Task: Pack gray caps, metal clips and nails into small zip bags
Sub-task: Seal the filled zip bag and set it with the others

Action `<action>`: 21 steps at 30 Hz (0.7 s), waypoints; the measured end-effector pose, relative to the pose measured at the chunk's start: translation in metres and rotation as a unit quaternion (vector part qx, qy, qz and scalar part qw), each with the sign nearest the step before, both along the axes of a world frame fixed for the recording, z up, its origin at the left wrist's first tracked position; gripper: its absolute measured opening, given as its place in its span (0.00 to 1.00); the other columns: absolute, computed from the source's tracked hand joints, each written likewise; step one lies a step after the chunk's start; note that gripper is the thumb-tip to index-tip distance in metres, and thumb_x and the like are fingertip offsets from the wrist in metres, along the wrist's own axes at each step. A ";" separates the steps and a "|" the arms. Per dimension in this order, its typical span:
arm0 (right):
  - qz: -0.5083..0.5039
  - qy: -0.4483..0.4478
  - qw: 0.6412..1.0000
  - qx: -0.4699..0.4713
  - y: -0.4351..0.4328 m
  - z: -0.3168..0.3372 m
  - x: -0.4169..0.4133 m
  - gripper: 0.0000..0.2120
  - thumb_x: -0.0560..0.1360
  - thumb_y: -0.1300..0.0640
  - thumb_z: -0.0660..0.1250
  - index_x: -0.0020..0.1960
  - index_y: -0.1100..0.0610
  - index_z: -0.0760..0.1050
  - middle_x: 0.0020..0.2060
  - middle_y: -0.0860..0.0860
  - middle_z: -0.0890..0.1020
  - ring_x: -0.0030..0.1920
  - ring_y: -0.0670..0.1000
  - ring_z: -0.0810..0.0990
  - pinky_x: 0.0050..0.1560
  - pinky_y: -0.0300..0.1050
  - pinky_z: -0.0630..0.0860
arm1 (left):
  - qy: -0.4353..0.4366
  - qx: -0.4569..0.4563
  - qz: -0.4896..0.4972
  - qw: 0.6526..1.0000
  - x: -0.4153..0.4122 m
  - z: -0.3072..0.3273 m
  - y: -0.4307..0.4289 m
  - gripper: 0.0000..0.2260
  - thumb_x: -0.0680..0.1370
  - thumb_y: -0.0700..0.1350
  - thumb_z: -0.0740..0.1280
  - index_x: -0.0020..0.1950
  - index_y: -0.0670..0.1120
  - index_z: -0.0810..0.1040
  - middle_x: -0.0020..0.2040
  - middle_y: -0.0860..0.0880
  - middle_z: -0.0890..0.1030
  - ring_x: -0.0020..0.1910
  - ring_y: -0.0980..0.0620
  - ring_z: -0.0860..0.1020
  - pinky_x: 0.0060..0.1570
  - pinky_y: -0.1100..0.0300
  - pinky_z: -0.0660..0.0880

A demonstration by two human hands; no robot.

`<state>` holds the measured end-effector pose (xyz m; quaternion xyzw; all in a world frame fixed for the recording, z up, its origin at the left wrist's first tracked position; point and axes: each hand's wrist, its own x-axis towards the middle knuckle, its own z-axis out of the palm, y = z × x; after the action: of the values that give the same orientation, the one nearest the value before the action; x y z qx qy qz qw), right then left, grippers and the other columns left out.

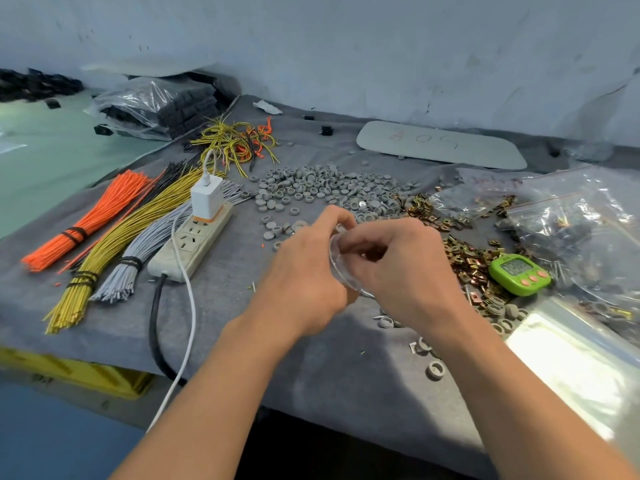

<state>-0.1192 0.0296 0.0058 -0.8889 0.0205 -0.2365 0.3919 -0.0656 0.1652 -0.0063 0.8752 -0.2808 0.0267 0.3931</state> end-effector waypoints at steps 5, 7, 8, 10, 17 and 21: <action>-0.070 -0.025 0.992 0.101 -0.022 0.001 0.003 0.11 0.73 0.63 0.75 0.44 0.46 0.88 0.36 0.38 0.86 0.37 0.38 0.85 0.37 0.28 0.77 | 0.012 -0.040 0.027 0.999 0.005 -0.001 0.004 0.26 0.68 0.42 0.79 0.56 0.61 0.70 0.42 0.56 0.82 0.31 0.59 0.78 0.27 0.67 0.70; -0.166 0.046 0.985 0.030 -0.042 -0.005 0.005 0.10 0.75 0.60 0.74 0.44 0.46 0.87 0.39 0.39 0.87 0.36 0.40 0.85 0.34 0.27 0.76 | 0.011 -0.060 0.039 0.997 0.006 0.000 0.007 0.25 0.69 0.44 0.80 0.56 0.62 0.71 0.43 0.59 0.81 0.32 0.61 0.78 0.29 0.67 0.71; -0.196 0.106 0.975 -0.022 -0.049 -0.009 0.007 0.09 0.76 0.59 0.73 0.44 0.46 0.87 0.40 0.41 0.87 0.37 0.43 0.85 0.36 0.30 0.78 | 0.007 -0.069 0.044 0.997 0.006 0.000 0.008 0.25 0.69 0.45 0.81 0.56 0.62 0.71 0.43 0.60 0.81 0.33 0.61 0.78 0.29 0.66 0.72; -0.214 0.207 0.950 -0.092 -0.058 -0.018 0.010 0.05 0.77 0.55 0.72 0.46 0.47 0.86 0.36 0.44 0.84 0.37 0.47 0.84 0.38 0.36 0.78 | -0.002 -0.073 0.050 0.996 0.006 0.001 0.010 0.26 0.69 0.45 0.80 0.56 0.63 0.70 0.44 0.61 0.81 0.34 0.61 0.78 0.31 0.65 0.73; -0.180 0.290 0.909 -0.238 -0.044 -0.028 0.021 0.03 0.77 0.53 0.69 0.44 0.49 0.80 0.40 0.48 0.82 0.45 0.55 0.79 0.56 0.51 0.71 | -0.018 -0.055 0.052 0.997 0.005 -0.002 0.006 0.27 0.69 0.47 0.81 0.56 0.65 0.69 0.43 0.59 0.81 0.41 0.63 0.78 0.34 0.69 0.72; -0.180 0.275 0.902 -0.278 -0.040 -0.027 0.021 0.06 0.73 0.58 0.69 0.44 0.48 0.81 0.40 0.47 0.80 0.48 0.55 0.77 0.60 0.53 0.64 | -0.019 -0.045 0.047 0.998 0.005 -0.004 0.004 0.27 0.69 0.47 0.80 0.56 0.66 0.68 0.44 0.59 0.80 0.34 0.61 0.78 0.29 0.69 0.69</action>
<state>-0.0983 -0.0106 -0.0216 -0.9725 0.2210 -0.0450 0.0582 -0.0610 0.1691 -0.0100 0.8682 -0.2452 0.0749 0.4248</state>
